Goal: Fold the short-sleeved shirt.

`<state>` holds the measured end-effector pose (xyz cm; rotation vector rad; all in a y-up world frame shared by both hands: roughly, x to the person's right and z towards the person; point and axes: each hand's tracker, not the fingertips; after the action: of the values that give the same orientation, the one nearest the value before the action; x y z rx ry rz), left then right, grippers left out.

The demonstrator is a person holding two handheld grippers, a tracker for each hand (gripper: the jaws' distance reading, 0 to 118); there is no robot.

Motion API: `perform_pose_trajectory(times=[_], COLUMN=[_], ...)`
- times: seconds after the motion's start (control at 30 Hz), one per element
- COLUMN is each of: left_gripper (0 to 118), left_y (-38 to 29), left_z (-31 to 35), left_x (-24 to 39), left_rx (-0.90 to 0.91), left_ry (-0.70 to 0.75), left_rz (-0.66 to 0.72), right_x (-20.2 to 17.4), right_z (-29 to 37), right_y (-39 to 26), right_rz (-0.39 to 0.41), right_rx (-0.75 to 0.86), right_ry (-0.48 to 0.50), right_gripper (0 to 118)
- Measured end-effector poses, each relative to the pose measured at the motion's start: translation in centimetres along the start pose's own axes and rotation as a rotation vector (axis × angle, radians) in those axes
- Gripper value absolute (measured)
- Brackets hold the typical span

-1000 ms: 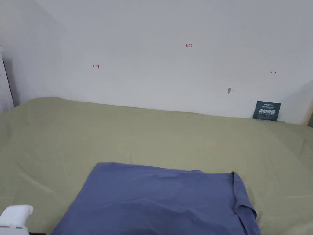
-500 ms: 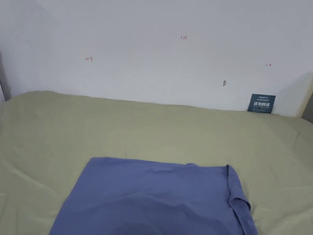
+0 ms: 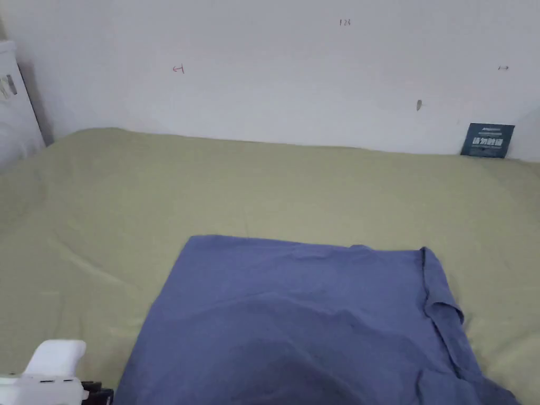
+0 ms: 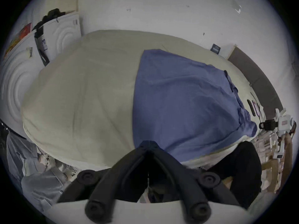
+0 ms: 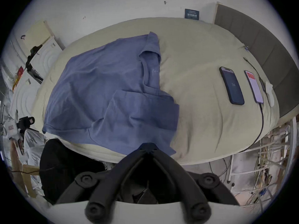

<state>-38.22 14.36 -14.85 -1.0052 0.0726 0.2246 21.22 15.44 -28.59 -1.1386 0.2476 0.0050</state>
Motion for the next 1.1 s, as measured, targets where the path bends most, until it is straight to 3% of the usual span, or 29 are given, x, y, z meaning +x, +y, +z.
perform_pose_trajectory(times=[0.03, 0.07, 0.13, 0.17, 0.3, 0.4, 0.43, 0.5, 0.53, 0.63, 0.67, 0.73, 0.83, 0.87, 0.9, 0.93, 0.97, 1.1], left_gripper=[3, 25, 95, 112, 110, 105, 95, 37, 14, 7, 6, 6, 6, 6, 6, 6, 6, 6], left_y=[-0.2, -0.5, -1.3, -1.7, -2.6, -2.9, -3.0, -3.1, -3.1, -3.5, -3.4, -3.2, -2.7, -2.6, -2.5, -2.2, -2.0, -1.2], left_z=[-0.4, -0.8, -1.9, -2.5, -3.5, -5.1, -5.6, -6.3, -6.7, -6.5, -5.9, -5.2, -4.4, -4.3, -4.2, -4.1, -4.0, -2.9], left_x=[-0.2, -0.3, -0.5, -0.7, -0.9, -0.3, -0.2, -0.2, 0.1, 0.4, 1.1, 1.3, 1.2, 1.0, 0.8, 0.6, 0.4, 0.2], left_rx=[-0.02, -0.023, -0.046, -0.059, -0.072, -0.12, -0.131, -0.168, -0.182, -0.155, -0.147, -0.125, -0.12, -0.117, -0.108, -0.106, -0.102, -0.084], left_ry=[-0.003, 0.006, -0.008, -0.018, -0.097, -0.047, -0.006, 0.061, 0.074, 0.045, 0.045, 0.035, 0.005, 0.0, -0.012, -0.025, -0.025, -0.048], left_rz=[0.004, 0.007, 0.012, 0.023, 0.082, 0.016, -0.013, -0.054, -0.058, -0.037, -0.04, -0.048, -0.018, -0.01, 0.003, 0.017, 0.03, 0.06], right_x=[0.0, 0.1, -0.2, -0.1, 0.1, 0.2, 0.2, 0.7, 0.8, 1.3, 1.3, 0.8, 0.2, 0.0, -0.3, -0.5, -0.7, -1.0], right_z=[-0.1, -0.2, -0.2, -0.4, -0.5, -0.6, -0.7, -1.4, -1.6, -2.6, -3.1, -3.5, -3.8, -4.1, -4.4, -4.5, -4.5, -2.7], right_y=[0.0, -0.1, -0.4, -0.4, -0.7, -0.9, -0.9, -1.0, -1.0, -0.8, -0.8, -1.0, -1.0, -1.0, -1.0, -1.0, -1.1, -1.2], right_rz=[-0.002, 0.002, 0.012, 0.008, -0.016, -0.017, -0.016, -0.03, -0.042, -0.1, -0.096, -0.076, -0.016, 0.006, 0.02, 0.042, 0.068, 0.05], right_rx=[-0.002, -0.006, -0.007, -0.009, -0.022, -0.025, -0.028, -0.029, -0.03, -0.068, -0.098, -0.113, -0.125, -0.145, -0.161, -0.165, -0.15, -0.054], right_ry=[0.002, 0.003, -0.004, -0.009, -0.004, -0.006, -0.004, -0.001, 0.006, 0.059, 0.056, 0.033, 0.027, 0.024, 0.019, 0.0, -0.035, -0.011], right_gripper=[0, 0, 0, 0, 0, 0, 0, 1, 7, 106, 117, 118, 104, 96, 82, 52, 0, 0])
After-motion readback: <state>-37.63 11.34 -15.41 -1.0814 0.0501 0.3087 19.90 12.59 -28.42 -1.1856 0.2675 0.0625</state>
